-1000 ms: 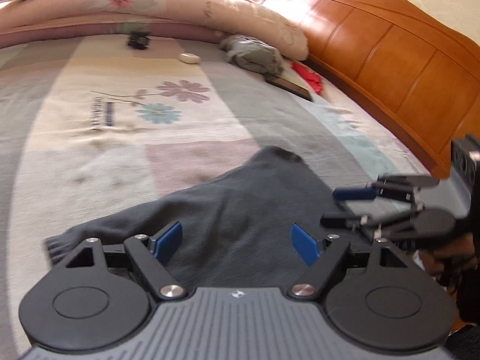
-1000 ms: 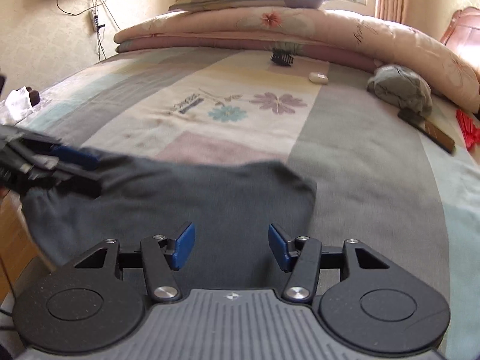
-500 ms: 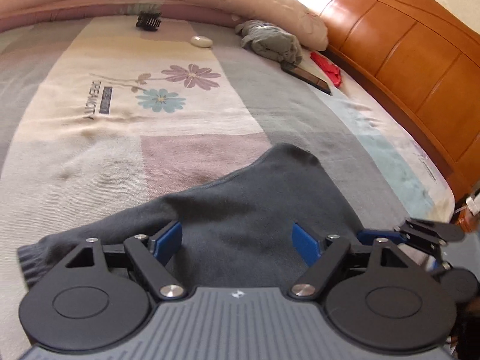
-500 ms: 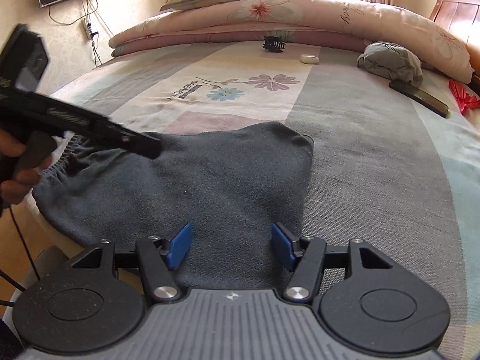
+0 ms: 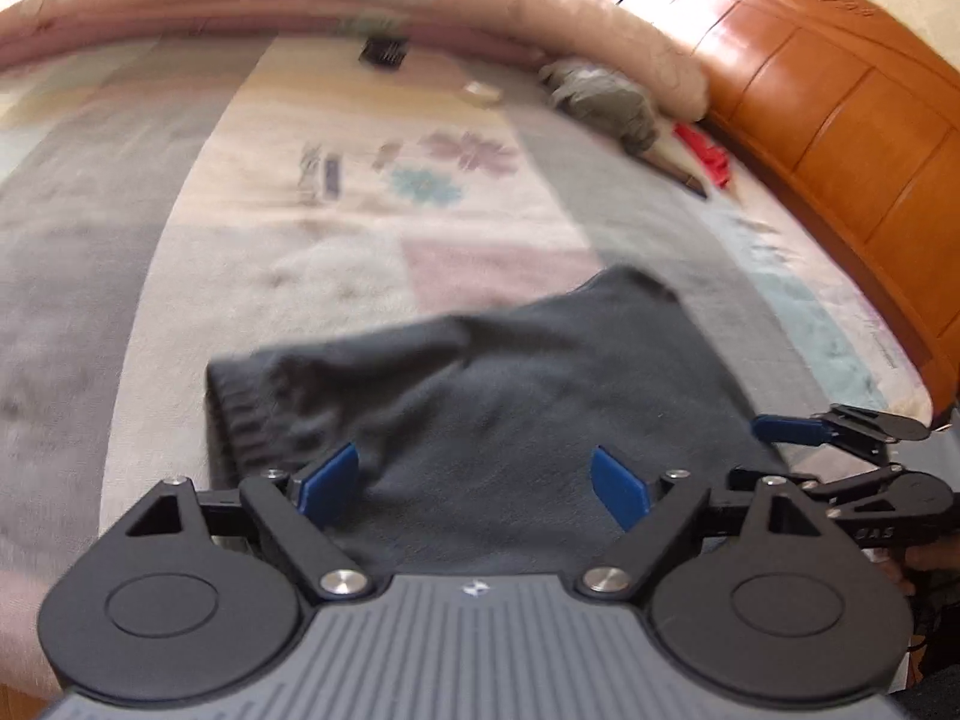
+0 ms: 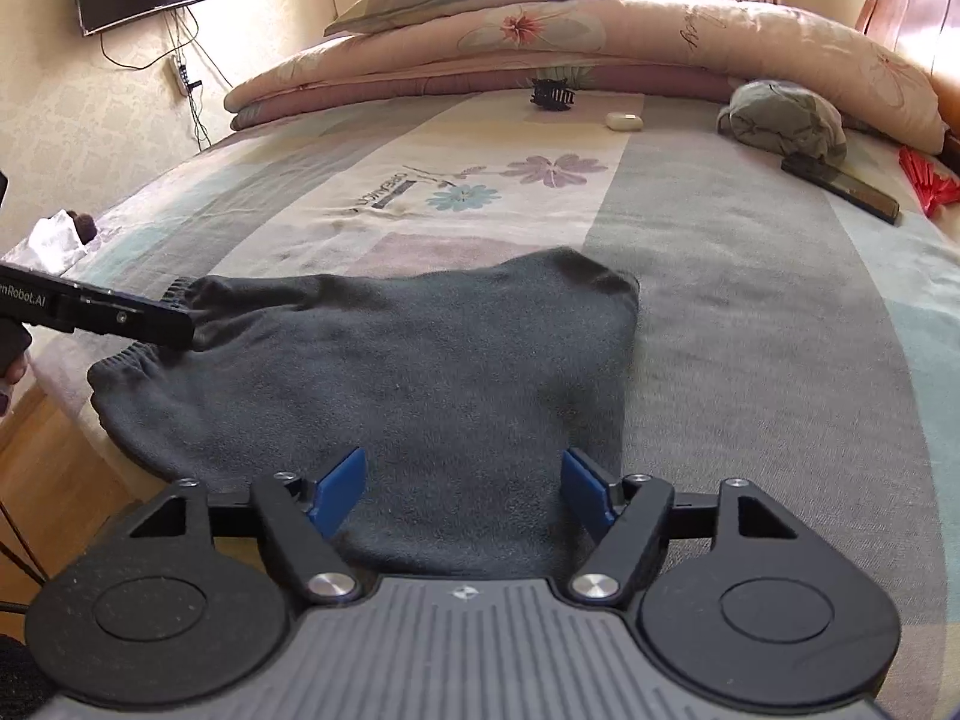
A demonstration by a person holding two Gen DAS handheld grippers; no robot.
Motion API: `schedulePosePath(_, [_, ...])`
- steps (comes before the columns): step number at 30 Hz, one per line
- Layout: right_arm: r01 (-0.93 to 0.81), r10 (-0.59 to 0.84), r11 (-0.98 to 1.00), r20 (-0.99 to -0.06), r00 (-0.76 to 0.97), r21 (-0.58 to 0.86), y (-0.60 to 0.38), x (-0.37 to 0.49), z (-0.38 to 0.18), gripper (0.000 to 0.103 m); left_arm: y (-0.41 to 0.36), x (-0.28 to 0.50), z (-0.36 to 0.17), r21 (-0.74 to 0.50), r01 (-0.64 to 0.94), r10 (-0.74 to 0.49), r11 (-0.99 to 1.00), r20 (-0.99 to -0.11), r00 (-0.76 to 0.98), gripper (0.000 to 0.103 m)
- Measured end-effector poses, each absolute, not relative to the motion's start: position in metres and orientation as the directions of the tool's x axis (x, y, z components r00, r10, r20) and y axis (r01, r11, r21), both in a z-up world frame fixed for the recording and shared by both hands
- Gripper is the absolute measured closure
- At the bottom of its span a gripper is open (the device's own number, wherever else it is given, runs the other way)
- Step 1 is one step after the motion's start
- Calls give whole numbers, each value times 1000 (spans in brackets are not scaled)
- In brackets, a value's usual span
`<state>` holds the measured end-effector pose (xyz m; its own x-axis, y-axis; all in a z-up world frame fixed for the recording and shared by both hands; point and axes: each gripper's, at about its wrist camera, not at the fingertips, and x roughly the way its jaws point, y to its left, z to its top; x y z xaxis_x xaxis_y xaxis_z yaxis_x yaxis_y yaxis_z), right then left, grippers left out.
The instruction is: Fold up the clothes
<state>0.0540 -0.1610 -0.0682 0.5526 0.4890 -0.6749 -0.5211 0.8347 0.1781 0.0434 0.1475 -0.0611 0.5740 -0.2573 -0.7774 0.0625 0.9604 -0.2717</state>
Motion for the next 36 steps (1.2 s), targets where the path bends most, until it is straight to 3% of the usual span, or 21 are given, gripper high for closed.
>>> schedulePosePath(8, [-526,474,836,-685,553,153,-157,49,-68,24,146,64,-40,-263,169,-308,950,-695,650,18])
schedulePosePath(13, [-524,467,839,-689,555,147,-157,48,-66,24,156,95,-72,-294,82,-282,952,-747,601,20])
schedulePosePath(22, [-523,502,828,-682,532,202,-161,49,-61,20,139,37,-41,-289,176,-335,941,-716,613,18])
schedulePosePath(27, [-529,523,817,-684,508,232,-160,52,-62,19,149,21,-66,-312,99,-312,945,-764,565,19])
schedulePosePath(33, [-559,538,807,-632,558,193,-153,77,-37,19,151,17,-48,-322,81,-300,943,-726,619,18])
schedulePosePath(36, [-532,547,811,-639,541,244,-149,104,-51,19,149,17,-48,-319,80,-298,944,-726,620,18])
